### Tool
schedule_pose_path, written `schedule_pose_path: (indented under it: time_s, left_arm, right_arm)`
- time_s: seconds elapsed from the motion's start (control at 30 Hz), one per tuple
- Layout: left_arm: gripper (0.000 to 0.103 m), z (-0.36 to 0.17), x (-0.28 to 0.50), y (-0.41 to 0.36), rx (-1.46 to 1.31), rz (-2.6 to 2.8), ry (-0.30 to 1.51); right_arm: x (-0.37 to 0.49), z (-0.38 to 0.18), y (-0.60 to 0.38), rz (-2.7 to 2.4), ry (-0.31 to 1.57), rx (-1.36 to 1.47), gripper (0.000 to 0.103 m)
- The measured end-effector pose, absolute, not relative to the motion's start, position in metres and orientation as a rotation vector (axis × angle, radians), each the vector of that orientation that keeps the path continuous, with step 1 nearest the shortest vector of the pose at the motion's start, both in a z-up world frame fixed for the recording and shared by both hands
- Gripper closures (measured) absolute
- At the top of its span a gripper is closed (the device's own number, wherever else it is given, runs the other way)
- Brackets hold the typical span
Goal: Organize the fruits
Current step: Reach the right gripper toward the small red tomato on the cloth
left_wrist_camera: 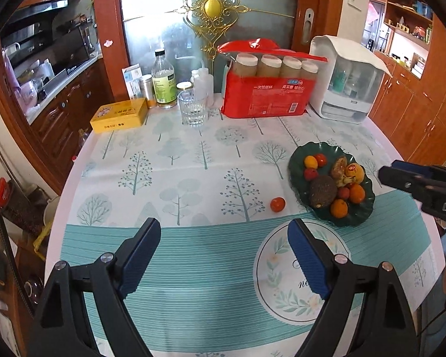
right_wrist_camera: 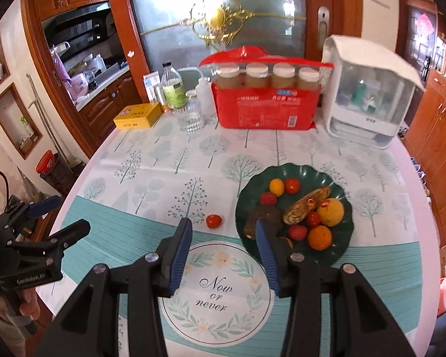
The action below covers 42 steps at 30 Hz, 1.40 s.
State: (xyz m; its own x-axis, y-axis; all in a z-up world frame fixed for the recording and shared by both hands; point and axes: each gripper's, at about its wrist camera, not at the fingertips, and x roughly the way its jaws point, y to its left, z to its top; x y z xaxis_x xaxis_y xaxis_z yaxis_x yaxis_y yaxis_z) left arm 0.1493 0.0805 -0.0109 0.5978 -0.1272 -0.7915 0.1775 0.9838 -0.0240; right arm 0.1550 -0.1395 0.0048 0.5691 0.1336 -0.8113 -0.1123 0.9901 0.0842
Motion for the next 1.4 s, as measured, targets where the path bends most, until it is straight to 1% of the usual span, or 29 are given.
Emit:
schedule_pose_path:
  time_s: [0.23, 0.43, 0.73, 0.9, 1.2, 1.3, 1.4]
  left_arm:
    - [0.017, -0.039, 0.163, 0.074, 0.087, -0.105, 0.933]
    - [0.017, -0.066, 0.179, 0.081, 0.034, -0.065, 0.960]
    - [0.017, -0.103, 0.198, 0.087, -0.033, -0.021, 1.004]
    - [0.017, -0.113, 0.204, 0.091, -0.050, -0.010, 1.027]
    - [0.017, -0.123, 0.211, 0.092, -0.055, -0.008, 1.049]
    - [0.016, -0.123, 0.212, 0.090, -0.056, -0.013, 1.052]
    - [0.017, -0.124, 0.212, 0.088, -0.051, -0.016, 1.053]
  right_arm:
    - [0.179, -0.038, -0.125, 0.184, 1.007, -0.006, 0.058]
    - [0.190, -0.076, -0.106, 0.231, 1.030, -0.067, 0.059]
    - [0.217, -0.136, -0.090, 0.260, 1.080, -0.080, 0.068]
    - [0.232, -0.161, -0.085, 0.259, 1.108, -0.087, 0.075]
    - [0.248, -0.176, -0.077, 0.254, 1.104, -0.110, 0.080]
    - [0.253, -0.184, -0.078, 0.239, 1.127, -0.130, 0.082]
    - [0.256, -0.191, -0.081, 0.216, 1.130, -0.132, 0.087]
